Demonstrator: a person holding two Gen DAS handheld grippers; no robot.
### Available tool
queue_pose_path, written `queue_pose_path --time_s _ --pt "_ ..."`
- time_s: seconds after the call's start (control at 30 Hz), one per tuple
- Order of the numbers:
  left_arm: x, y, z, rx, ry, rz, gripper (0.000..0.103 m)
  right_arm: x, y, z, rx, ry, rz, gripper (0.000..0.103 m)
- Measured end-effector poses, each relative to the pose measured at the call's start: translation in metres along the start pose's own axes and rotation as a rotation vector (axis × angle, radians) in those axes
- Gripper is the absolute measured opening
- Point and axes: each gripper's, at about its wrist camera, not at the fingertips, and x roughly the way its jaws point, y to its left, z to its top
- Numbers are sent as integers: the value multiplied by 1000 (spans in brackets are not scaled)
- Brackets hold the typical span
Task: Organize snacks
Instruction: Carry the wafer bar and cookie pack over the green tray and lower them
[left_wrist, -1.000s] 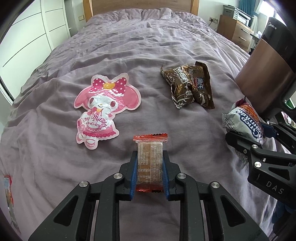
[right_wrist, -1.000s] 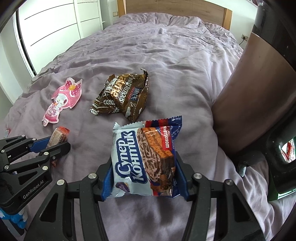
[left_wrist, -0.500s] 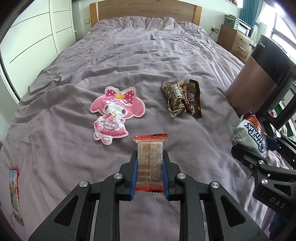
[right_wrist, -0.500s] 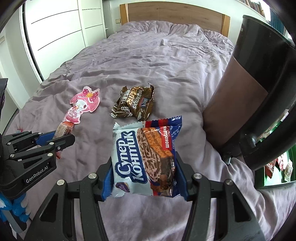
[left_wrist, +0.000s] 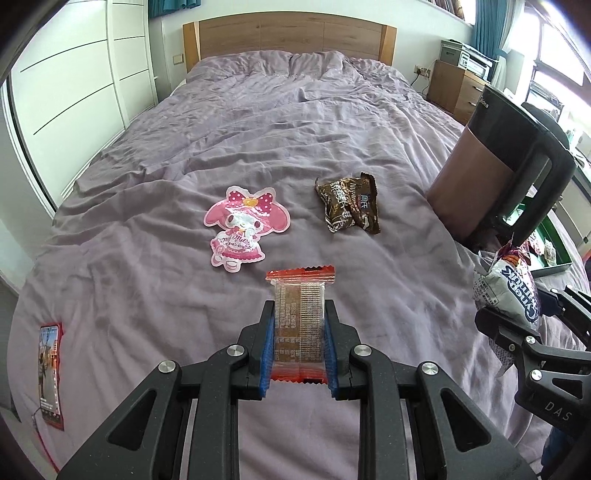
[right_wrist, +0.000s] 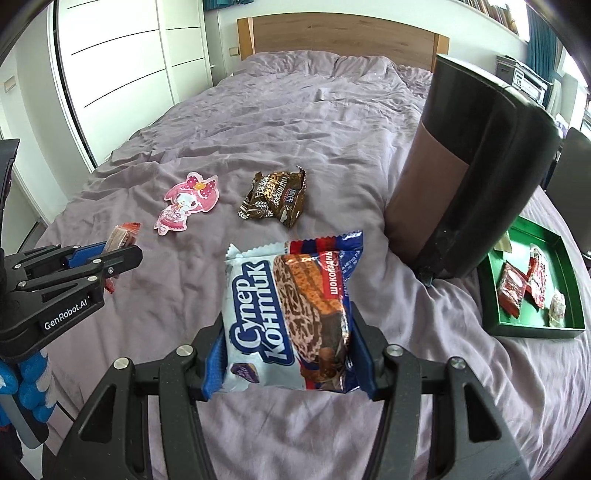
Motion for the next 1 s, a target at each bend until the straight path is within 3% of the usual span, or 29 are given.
queue_pose_path --time_s 0.43,1.0 --pt "-54 -20 -24 63 -54 16 19 -61 -17 -35 40 -56 -41 103" --pt "-83 -77 -47 167 -65 18 20 -114 -86 -89 184 -109 -117 103"
